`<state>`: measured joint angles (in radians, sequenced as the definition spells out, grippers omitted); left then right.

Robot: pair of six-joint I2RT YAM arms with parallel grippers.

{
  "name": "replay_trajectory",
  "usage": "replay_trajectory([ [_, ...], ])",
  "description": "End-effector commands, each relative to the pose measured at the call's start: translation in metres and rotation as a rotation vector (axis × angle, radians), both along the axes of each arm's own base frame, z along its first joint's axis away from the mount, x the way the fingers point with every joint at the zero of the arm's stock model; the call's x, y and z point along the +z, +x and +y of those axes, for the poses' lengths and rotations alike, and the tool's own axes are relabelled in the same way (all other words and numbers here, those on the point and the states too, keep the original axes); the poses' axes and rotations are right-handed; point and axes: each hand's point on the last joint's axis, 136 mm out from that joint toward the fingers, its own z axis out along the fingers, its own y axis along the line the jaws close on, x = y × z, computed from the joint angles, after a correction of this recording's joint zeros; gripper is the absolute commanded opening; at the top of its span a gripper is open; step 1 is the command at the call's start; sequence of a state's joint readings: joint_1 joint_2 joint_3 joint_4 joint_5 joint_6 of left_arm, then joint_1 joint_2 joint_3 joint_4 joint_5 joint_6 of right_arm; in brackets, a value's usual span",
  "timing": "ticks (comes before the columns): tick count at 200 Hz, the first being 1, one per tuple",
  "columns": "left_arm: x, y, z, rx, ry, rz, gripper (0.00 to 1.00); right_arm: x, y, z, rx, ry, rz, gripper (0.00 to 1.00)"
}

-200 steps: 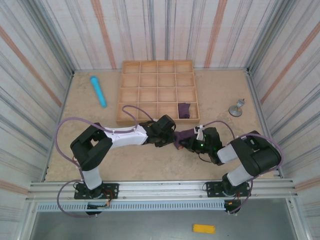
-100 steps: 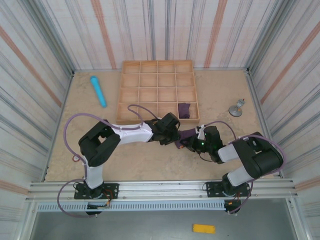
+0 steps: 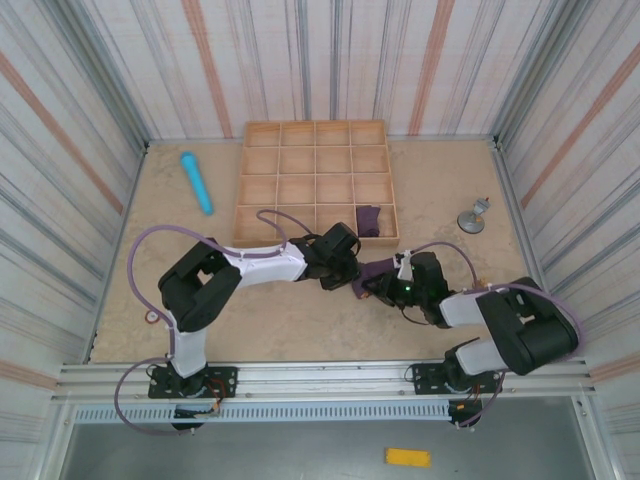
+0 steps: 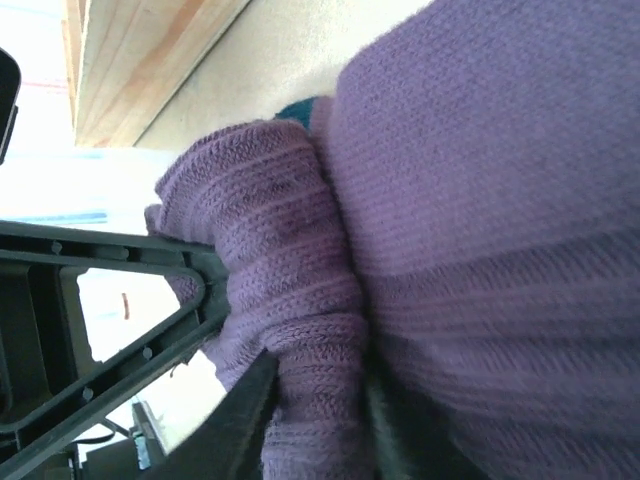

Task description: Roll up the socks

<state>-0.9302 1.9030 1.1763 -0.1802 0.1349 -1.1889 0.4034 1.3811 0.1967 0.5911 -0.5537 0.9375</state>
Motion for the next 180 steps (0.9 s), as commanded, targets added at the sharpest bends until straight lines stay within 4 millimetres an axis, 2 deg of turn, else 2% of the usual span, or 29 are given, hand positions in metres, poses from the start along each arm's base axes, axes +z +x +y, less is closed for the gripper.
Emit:
replay_trajectory([
  [1, -0.040, -0.021, 0.041, 0.002, 0.160, 0.098, 0.00, -0.017, -0.025, -0.013, 0.046, -0.119, 0.078, 0.37],
  [41, -0.046, -0.024, 0.063, 0.017, 0.225, 0.146, 0.00, 0.019, -0.026, -0.015, 0.110, -0.162, -0.062, 0.60],
  [71, -0.036, -0.027, 0.078, 0.014, 0.290, 0.177, 0.00, 0.046, -0.031, -0.014, 0.157, -0.270, -0.233, 0.72],
  [111, -0.025, -0.032, 0.082, 0.000, 0.282, 0.175, 0.00, 0.055, -0.037, -0.003, 0.233, -0.471, -0.492, 0.73],
  [151, -0.023, -0.034, 0.089, -0.007, 0.279, 0.185, 0.00, 0.061, -0.035, 0.025, 0.337, -0.658, -0.759, 0.74],
  [180, -0.022, -0.034, 0.088, -0.012, 0.267, 0.188, 0.00, 0.059, -0.027, 0.047, 0.377, -0.729, -0.844, 0.74],
])
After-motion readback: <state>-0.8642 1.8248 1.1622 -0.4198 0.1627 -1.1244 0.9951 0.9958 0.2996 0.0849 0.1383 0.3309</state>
